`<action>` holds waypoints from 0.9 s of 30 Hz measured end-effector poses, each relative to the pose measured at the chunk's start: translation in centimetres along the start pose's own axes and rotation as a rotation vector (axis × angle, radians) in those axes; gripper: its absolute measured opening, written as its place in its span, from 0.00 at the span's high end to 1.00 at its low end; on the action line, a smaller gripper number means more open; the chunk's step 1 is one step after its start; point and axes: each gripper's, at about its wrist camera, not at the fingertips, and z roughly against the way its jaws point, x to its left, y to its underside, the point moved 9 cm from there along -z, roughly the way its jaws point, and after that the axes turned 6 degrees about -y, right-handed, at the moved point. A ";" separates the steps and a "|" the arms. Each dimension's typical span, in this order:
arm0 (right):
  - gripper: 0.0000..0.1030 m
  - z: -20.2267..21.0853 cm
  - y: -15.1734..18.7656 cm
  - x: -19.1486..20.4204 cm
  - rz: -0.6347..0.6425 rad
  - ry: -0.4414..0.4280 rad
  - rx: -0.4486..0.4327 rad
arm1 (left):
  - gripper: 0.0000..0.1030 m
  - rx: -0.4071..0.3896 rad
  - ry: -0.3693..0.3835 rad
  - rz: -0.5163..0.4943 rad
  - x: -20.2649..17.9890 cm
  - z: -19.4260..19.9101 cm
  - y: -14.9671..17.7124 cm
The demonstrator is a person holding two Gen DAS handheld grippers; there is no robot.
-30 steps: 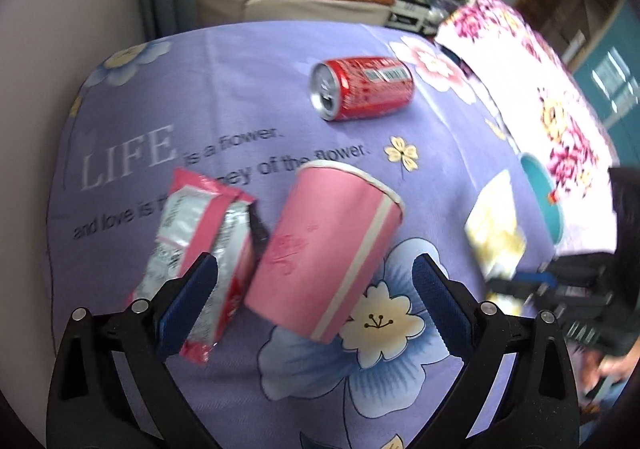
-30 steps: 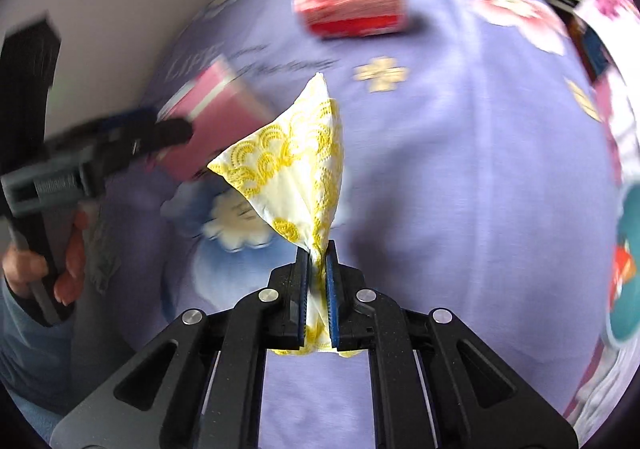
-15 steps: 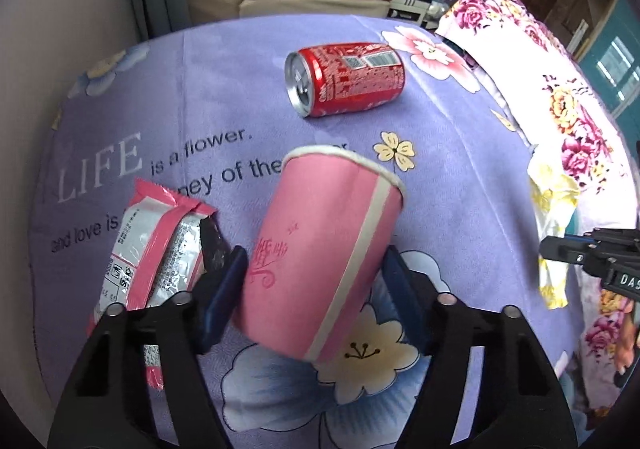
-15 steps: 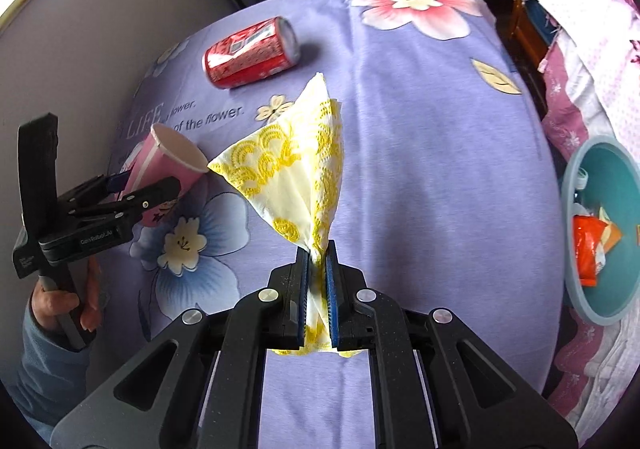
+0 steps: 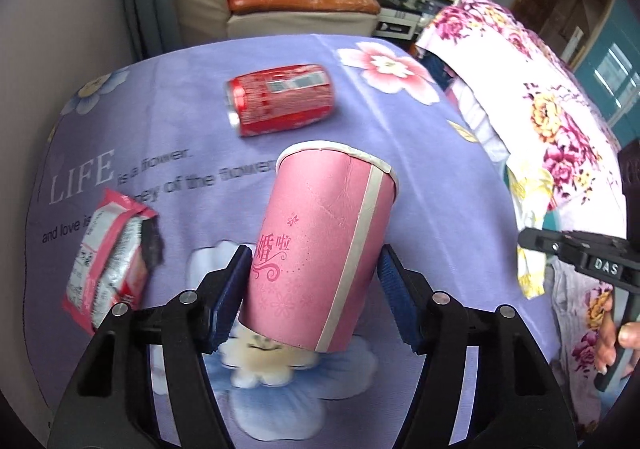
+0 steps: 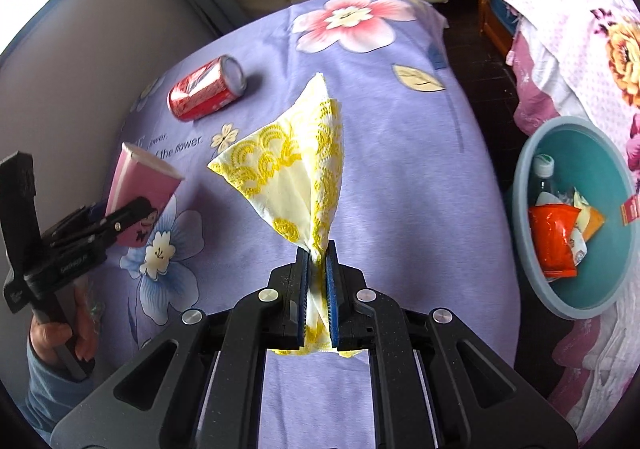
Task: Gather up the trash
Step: 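Carry the pink cup and yellow tissue toward the teal bin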
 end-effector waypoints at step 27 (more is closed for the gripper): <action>0.92 14.2 -3.0 -19.1 -0.213 0.129 -0.298 | 0.36 0.034 0.229 -0.281 -28.4 -2.3 -5.3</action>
